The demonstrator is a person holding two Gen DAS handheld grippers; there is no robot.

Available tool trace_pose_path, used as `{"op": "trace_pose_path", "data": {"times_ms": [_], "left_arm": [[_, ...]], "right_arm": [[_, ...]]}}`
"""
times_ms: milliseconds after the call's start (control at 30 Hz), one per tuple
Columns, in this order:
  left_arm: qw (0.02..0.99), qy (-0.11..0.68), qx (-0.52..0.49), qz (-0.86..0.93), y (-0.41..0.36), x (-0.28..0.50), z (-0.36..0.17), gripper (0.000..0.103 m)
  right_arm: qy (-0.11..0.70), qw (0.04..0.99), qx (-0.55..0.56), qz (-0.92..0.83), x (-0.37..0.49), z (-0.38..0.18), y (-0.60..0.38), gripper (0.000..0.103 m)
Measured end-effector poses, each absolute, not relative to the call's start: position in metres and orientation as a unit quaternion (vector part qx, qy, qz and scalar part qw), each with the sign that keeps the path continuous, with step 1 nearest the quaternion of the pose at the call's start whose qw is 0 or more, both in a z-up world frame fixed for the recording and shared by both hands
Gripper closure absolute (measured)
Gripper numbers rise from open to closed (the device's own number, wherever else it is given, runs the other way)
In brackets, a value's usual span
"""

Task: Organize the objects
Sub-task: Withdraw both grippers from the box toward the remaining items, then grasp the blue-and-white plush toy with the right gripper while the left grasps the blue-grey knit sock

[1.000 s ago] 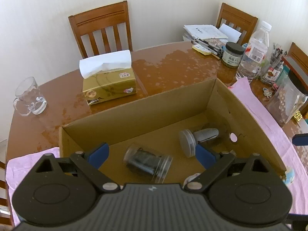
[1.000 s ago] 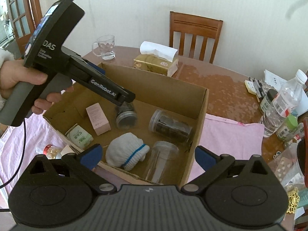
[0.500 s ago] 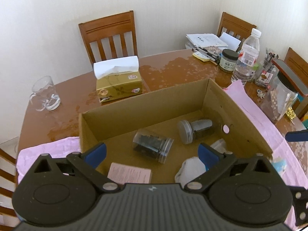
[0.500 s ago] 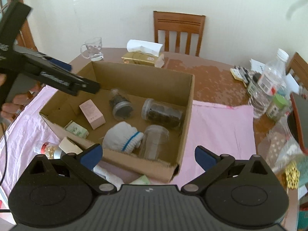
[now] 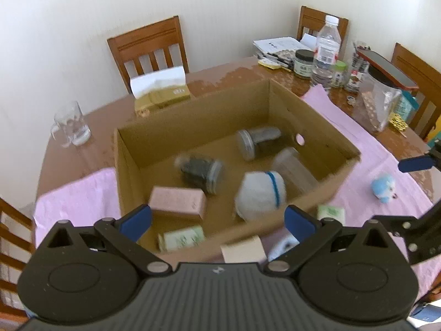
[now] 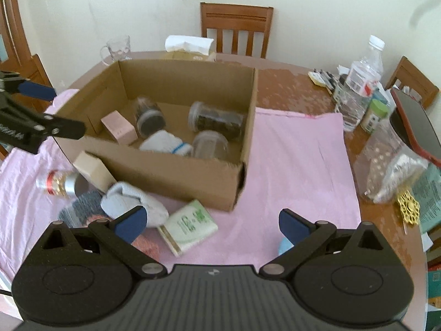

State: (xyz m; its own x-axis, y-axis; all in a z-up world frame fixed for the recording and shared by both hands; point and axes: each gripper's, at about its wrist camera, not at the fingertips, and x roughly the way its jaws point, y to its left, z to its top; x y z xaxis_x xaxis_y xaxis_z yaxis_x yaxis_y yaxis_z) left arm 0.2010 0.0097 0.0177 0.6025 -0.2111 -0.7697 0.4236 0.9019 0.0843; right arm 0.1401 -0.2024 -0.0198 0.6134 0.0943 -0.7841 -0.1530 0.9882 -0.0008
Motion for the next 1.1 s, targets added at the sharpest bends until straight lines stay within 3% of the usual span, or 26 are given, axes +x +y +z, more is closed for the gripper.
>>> {"op": "trace_pose_path", "data": {"times_ms": [600,1100], "left_arm": [[0.872,0.472,0.078,-0.106,0.028,0.153,-0.057,0.001],[0.857,0.506,0.024,-0.097,0.035,0.153,-0.087,0.001]], "right_arm": [[0.456,0.89,-0.017,-0.021,0.116,-0.054,-0.237,0.0],[0.487,0.871,0.021,-0.054,0.165,-0.105,-0.282,0.0]]}}
